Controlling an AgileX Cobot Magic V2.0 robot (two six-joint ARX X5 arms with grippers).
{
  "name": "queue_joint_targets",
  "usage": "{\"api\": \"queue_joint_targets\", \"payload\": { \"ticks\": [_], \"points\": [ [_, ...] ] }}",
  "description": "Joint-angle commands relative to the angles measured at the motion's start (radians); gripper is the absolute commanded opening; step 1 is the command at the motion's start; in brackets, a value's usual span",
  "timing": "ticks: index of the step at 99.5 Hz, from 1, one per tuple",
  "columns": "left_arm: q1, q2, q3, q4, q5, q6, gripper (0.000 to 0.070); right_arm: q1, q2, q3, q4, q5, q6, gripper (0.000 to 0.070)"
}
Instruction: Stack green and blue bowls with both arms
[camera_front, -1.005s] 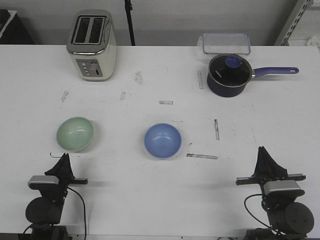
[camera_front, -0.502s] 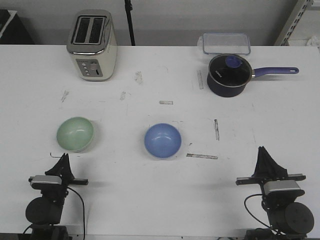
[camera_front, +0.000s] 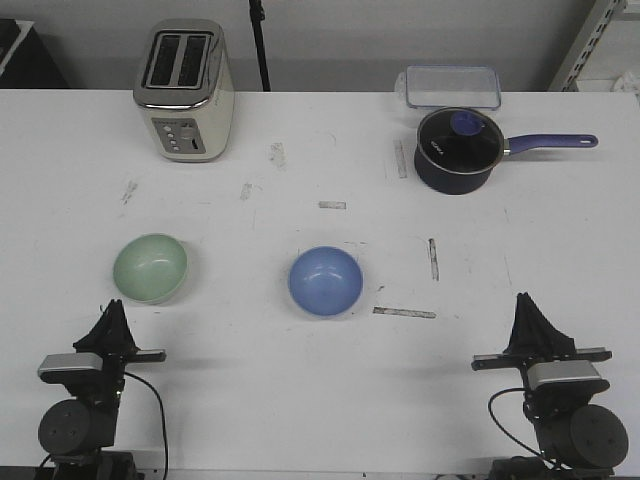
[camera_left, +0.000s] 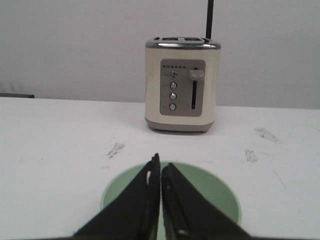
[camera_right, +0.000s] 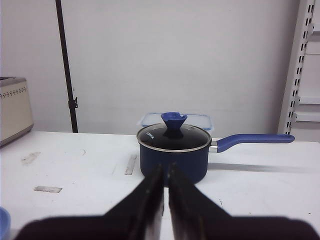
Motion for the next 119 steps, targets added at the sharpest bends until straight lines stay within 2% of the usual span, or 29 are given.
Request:
{"api": "queue_joint_targets", "payload": {
  "ticks": [1, 27, 30, 47, 73, 89, 105, 113, 119],
  "points": [
    [-0.002, 0.019, 0.057, 0.002, -0.006, -0.010, 0.0001, -0.001, -0.001, 0.000, 0.012, 0.001, -0.003, 0.0009],
    [-0.002, 0.220, 0.217, -0.048, -0.006, -0.010, 0.0001, -0.001, -0.001, 0.000, 0.012, 0.001, -0.003, 0.0009],
    [-0.002, 0.389, 0.333, -0.119, -0.002, -0.027, 0.0001, -0.001, -0.001, 0.000, 0.012, 0.001, -0.003, 0.0009],
    [-0.002, 0.623, 0.525, -0.232, -0.002, -0.030, 0.0001, -0.001, -0.001, 0.000, 0.012, 0.001, -0.003, 0.0009],
    [0.009, 0.895, 0.730, -0.275, -0.002, -0.043, 0.0001, -0.001, -0.001, 0.000, 0.012, 0.001, -0.003, 0.0009],
    [0.011, 1.033, 0.890, -0.489, -0.002, -0.047, 0.0001, -0.001, -0.001, 0.000, 0.012, 0.001, -0.003, 0.0009],
    [0.052, 1.155, 1.050, -0.716, 0.009, -0.100, 0.0001, -0.001, -0.001, 0.000, 0.012, 0.001, -0.003, 0.0009],
    [0.089, 1.188, 1.102, -0.786, 0.044, -0.138, 0.0001, -0.001, -0.001, 0.000, 0.012, 0.001, -0.003, 0.0009],
    [0.130, 1.203, 1.131, -0.824, 0.101, -0.184, 0.0001, -0.001, -0.001, 0.000, 0.012, 0.001, -0.003, 0.0009]
  ]
}}
